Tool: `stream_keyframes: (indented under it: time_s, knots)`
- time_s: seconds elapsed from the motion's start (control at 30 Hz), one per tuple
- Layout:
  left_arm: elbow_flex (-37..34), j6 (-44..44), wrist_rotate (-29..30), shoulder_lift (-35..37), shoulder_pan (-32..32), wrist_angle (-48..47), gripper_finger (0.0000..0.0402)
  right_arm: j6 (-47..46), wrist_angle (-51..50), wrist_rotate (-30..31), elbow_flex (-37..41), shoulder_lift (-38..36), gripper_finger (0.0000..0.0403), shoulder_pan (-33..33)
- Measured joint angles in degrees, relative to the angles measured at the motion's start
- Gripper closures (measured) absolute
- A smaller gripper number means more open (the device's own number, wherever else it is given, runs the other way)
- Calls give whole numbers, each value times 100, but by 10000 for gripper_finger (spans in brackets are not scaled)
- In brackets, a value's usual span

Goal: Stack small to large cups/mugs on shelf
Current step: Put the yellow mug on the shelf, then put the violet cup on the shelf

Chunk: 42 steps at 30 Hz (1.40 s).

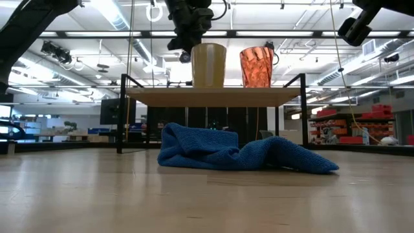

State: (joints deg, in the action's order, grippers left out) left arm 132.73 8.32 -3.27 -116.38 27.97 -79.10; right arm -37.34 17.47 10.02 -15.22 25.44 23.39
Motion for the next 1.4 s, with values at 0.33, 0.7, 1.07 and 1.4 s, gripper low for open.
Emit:
stream_keyframes:
  time_s: [0.33, 0.7, 1.07, 1.4]
  knots:
    - [0, -5, -7, -2, 0, 196, 304, -5, -7, 1, 0, 0, 386, 1]
    - [164, -2, -11, 13, 72, 241, 294, -44, -9, 2, 0, 1, 386, 1]
    - [199, 33, 4, 625, 255, -110, 294, -66, -17, 2, 0, 0, 386, 0]
    - [-83, 53, 660, 1622, 332, -1139, 297, -348, -39, 2, 0, -1, 386, 0]
